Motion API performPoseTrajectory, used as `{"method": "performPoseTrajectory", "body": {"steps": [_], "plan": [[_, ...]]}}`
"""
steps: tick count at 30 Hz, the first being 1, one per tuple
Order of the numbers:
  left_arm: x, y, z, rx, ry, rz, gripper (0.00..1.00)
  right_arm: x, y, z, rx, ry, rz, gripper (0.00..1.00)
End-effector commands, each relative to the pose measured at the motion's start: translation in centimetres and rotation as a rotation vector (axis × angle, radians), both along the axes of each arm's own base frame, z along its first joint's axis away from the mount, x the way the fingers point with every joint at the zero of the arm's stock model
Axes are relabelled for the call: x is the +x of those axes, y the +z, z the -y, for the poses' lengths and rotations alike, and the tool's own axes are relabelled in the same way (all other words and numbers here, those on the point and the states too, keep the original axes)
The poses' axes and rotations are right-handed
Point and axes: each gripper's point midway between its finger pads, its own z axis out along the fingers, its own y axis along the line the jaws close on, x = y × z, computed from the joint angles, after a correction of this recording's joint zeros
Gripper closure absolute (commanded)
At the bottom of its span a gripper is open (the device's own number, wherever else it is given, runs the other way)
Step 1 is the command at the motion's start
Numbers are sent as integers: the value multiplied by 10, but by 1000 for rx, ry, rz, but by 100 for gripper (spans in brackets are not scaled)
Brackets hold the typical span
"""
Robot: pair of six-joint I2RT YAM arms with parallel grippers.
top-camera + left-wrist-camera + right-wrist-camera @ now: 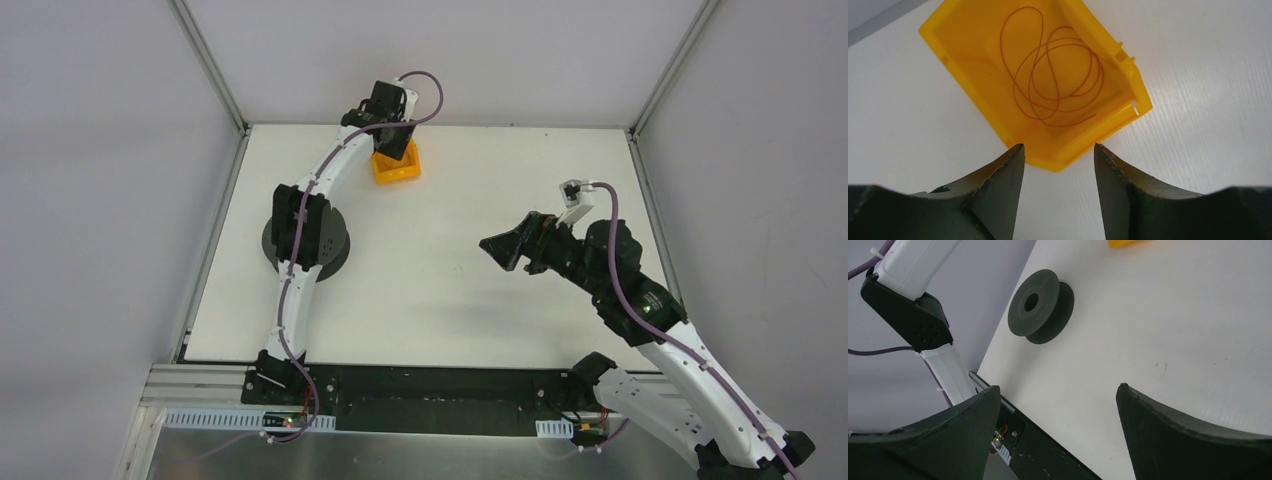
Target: Wrap the cables
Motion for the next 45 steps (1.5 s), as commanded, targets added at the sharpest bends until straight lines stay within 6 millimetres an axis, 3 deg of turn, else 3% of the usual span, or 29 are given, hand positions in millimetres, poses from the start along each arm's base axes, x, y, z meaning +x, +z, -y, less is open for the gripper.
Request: {"method": "performPoseTrajectory", "body": {"steps": [1,6,11,20,22,28,32,37,42,45], "plan": [[24,5,0,5,-59,40,48,1,6,-10,18,50,27,12],[38,-22,-10,18,-47,15,49,1,-1,-7,2,36,16,12],[57,-34,-16,60,-60,50,50,1,-6,-5,-3,24,14,11],[70,-64,-14,116,-126,57,52,5,-12,1,-50,2,23,11],[72,-67,-13,114,-129,61,56,7,-14,3,-62,-5,28,11],[72,-73,-6,101,-148,61,88,10,-19,4,-91,-13,27,11],[71,-43,3,116,-167,120,100,9,-20,6,-91,-20,26,11],[63,30,20,98,-186,242,100,11,-17,9,-81,-50,17,11],[38,97,26,44,-177,325,100,14,-17,16,-63,-104,1,11],[30,104,26,43,-191,335,100,11,-17,16,-38,-109,-14,11]]}}
